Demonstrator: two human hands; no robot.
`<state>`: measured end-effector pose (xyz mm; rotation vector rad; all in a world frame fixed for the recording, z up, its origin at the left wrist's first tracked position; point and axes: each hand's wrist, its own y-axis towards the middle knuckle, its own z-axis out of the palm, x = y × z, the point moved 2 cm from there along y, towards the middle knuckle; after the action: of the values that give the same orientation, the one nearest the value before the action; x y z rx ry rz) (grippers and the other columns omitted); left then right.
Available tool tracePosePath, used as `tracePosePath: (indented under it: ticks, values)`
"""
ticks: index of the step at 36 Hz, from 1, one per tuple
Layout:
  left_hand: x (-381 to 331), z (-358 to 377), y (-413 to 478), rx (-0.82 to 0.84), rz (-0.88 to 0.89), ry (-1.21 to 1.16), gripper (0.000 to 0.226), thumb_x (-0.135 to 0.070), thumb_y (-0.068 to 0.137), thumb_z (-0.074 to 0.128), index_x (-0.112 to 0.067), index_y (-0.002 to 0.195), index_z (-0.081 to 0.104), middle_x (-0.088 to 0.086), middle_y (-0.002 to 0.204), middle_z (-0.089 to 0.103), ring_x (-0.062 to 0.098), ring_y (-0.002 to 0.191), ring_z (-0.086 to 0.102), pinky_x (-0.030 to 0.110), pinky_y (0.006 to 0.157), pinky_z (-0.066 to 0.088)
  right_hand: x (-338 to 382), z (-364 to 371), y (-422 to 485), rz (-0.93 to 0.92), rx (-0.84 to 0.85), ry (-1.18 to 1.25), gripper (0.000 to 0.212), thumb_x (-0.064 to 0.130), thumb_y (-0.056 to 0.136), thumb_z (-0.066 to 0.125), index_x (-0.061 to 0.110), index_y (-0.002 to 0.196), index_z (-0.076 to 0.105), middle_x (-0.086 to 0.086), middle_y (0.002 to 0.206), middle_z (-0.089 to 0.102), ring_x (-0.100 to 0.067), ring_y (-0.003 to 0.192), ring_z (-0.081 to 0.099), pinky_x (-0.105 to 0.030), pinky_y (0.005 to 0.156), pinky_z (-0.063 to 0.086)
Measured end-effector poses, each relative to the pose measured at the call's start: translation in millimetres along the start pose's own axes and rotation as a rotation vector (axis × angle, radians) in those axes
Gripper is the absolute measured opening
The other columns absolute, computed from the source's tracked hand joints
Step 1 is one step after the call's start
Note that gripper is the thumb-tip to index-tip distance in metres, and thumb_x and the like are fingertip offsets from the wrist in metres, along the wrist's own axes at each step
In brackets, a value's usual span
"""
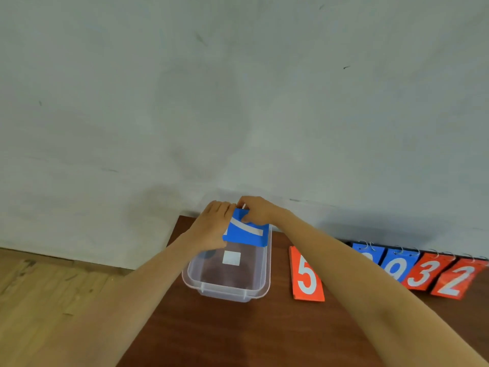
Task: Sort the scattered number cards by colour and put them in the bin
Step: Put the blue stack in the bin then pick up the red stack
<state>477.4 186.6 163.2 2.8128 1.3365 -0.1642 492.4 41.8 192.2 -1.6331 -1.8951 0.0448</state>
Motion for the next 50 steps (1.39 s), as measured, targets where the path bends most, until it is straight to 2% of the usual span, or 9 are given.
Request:
tracePosePath:
  ticks: [7, 11, 16, 21, 27, 36, 42, 46, 50]
  values:
    - [2, 38, 8, 0.173, -0.211, 0.212, 0.079, -0.015, 0.090, 0.053, 0.005, 0.147, 0.002, 0.023, 0.153, 0.010, 0.035, 0.143, 0.010, 0.040, 0.118, 0.008, -11, 23, 50, 0.111, 0.074, -0.067, 0.039, 0.009, 0.088, 0.062, -0.002, 0.124, 0.057, -0.018, 0.125, 0.059, -0.032, 0.113, 0.055, -0.036, 0.093, 0.045]
    - [0, 58, 4, 0.378, -0.203, 0.178, 0.057, -0.016, 0.094, 0.048, 0.007, 0.141, 0.025, 0.023, 0.145, 0.027, 0.034, 0.135, 0.026, 0.039, 0.112, 0.023, -21, 47, 74, 0.151, 0.116, -0.069, 0.039, 0.007, 0.087, 0.062, -0.006, 0.124, 0.056, -0.019, 0.125, 0.059, -0.033, 0.114, 0.056, -0.038, 0.095, 0.046]
    - [4, 74, 5, 0.585, -0.172, 0.106, 0.037, -0.009, 0.096, 0.040, 0.002, 0.131, 0.043, 0.020, 0.138, 0.037, 0.032, 0.128, 0.035, 0.040, 0.102, 0.035, -31, 69, 91, 0.158, 0.086, -0.094, 0.029, 0.003, 0.086, 0.059, -0.002, 0.114, 0.052, -0.018, 0.110, 0.059, -0.032, 0.101, 0.058, -0.034, 0.076, 0.044]
    - [2, 86, 12, 0.678, -0.169, 0.060, 0.044, -0.006, 0.095, 0.038, 0.000, 0.139, 0.034, 0.020, 0.146, 0.030, 0.032, 0.129, 0.037, 0.043, 0.105, 0.038, -39, 78, 95, 0.108, -0.008, -0.176, 0.034, 0.004, 0.091, 0.052, -0.003, 0.122, 0.041, -0.022, 0.116, 0.056, -0.033, 0.096, 0.057, -0.036, 0.072, 0.040]
    - [-4, 89, 15, 0.788, -0.241, -0.005, 0.061, -0.004, 0.096, 0.034, -0.004, 0.150, 0.006, 0.016, 0.158, -0.009, 0.032, 0.143, 0.018, 0.041, 0.113, 0.030, -37, 87, 92, 0.025, -0.056, -0.493, 0.030, 0.001, 0.091, 0.050, 0.002, 0.121, 0.049, -0.016, 0.118, 0.060, -0.033, 0.108, 0.059, -0.038, 0.083, 0.048]
    - [-8, 83, 16, 0.853, -0.278, -0.050, 0.053, -0.005, 0.096, 0.032, 0.000, 0.147, 0.020, 0.020, 0.157, 0.001, 0.030, 0.133, 0.039, 0.035, 0.105, 0.038, -30, 98, 83, -0.087, 0.093, -0.694, 0.042, 0.007, 0.097, 0.044, 0.007, 0.139, 0.037, -0.015, 0.135, 0.041, -0.031, 0.119, 0.049, -0.040, 0.090, 0.045]
    - [-9, 70, 12, 0.736, -0.316, -0.121, 0.035, -0.007, 0.094, 0.036, -0.002, 0.127, 0.048, 0.018, 0.136, 0.042, 0.024, 0.110, 0.050, 0.034, 0.096, 0.043, -29, 78, 54, -0.051, 0.046, -0.610, 0.038, 0.010, 0.094, 0.045, 0.011, 0.133, 0.046, -0.012, 0.127, 0.052, -0.029, 0.113, 0.053, -0.035, 0.085, 0.044]
    - [-24, 51, 8, 0.422, -0.397, -0.167, 0.037, -0.014, 0.096, 0.038, -0.004, 0.132, 0.043, 0.015, 0.138, 0.041, 0.029, 0.127, 0.039, 0.038, 0.100, 0.039, -34, 59, 0, -0.099, -0.243, -0.362, 0.041, 0.014, 0.092, 0.049, 0.013, 0.134, 0.046, -0.009, 0.130, 0.051, -0.029, 0.118, 0.048, -0.036, 0.094, 0.038]
    - [-60, 23, 1, 0.049, -0.412, -0.245, 0.036, -0.014, 0.094, 0.044, -0.007, 0.129, 0.048, 0.012, 0.132, 0.047, 0.029, 0.124, 0.041, 0.038, 0.097, 0.038, -55, 47, -85, -0.165, -0.649, -0.065, 0.036, 0.009, 0.084, 0.060, 0.008, 0.120, 0.061, -0.011, 0.116, 0.063, -0.034, 0.107, 0.057, -0.040, 0.090, 0.045]
